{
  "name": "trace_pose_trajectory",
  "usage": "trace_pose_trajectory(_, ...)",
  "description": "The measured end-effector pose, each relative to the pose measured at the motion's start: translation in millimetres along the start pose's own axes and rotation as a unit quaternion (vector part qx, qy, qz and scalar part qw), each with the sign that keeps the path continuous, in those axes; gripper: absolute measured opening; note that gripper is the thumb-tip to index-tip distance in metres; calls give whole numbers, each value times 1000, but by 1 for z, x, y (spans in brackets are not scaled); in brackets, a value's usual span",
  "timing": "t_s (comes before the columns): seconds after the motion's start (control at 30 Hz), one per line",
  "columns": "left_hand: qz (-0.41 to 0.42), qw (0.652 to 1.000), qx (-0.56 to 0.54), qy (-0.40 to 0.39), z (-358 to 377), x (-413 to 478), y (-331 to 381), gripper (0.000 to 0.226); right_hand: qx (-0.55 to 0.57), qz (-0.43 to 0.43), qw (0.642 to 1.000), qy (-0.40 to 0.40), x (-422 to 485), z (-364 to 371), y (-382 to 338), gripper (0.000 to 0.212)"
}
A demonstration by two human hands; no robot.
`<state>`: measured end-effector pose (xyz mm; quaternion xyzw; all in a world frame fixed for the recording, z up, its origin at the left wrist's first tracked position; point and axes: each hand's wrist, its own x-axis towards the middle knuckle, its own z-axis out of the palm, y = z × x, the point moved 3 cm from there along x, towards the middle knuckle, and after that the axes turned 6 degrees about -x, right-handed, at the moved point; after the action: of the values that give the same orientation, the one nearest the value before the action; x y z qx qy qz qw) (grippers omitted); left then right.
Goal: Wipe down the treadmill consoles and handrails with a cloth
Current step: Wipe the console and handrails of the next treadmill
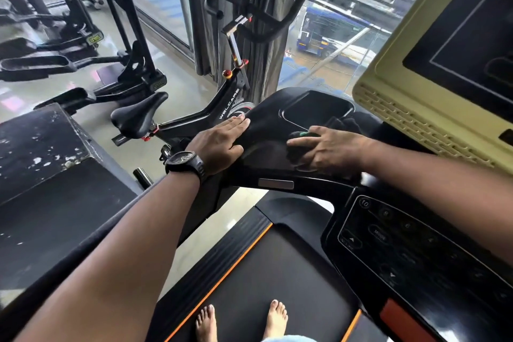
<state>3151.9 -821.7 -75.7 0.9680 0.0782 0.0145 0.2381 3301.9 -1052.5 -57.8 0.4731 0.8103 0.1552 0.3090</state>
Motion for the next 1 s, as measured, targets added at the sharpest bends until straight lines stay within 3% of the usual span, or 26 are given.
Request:
trace_pose_trajectory(0.13, 10, 1000, 3, 5, 1, 1, 1, 77, -31, 35, 999, -15, 11, 4, -5, 37)
trace_pose_trajectory(0.2, 16, 1000, 10, 12, 2, 2, 3, 72, -39, 53, 998, -17, 23, 0, -5, 29)
trace_pose_trajectory(0.27, 22, 1000, 14, 12, 2, 3, 5, 69, -23, 60, 998, 25, 38, -8, -4, 21)
trace_pose_trajectory(0.47, 26, 999, 16, 9, 1, 1, 6, 68, -6, 73, 993, 95, 60, -20, 0, 35)
trace_pose_trajectory(0.57, 27, 1000, 14, 4, 0, -1, 6, 69, -7, 61, 997, 55, 44, -15, 2, 39)
trace_pose_trajectory(0.67, 31, 999, 10, -2, 0, 1, 4, 68, 32, 61, 996, -49, 16, -4, -4, 36)
trace_pose_trajectory(0.8, 28, 1000, 7, -7, 1, -2, 4, 69, 93, 48, 987, -125, -6, 7, -9, 20)
trace_pose_trajectory(1.0, 31, 1000, -1, -5, 0, -3, 4, 77, 61, 23, 996, -64, -12, 7, -5, 5)
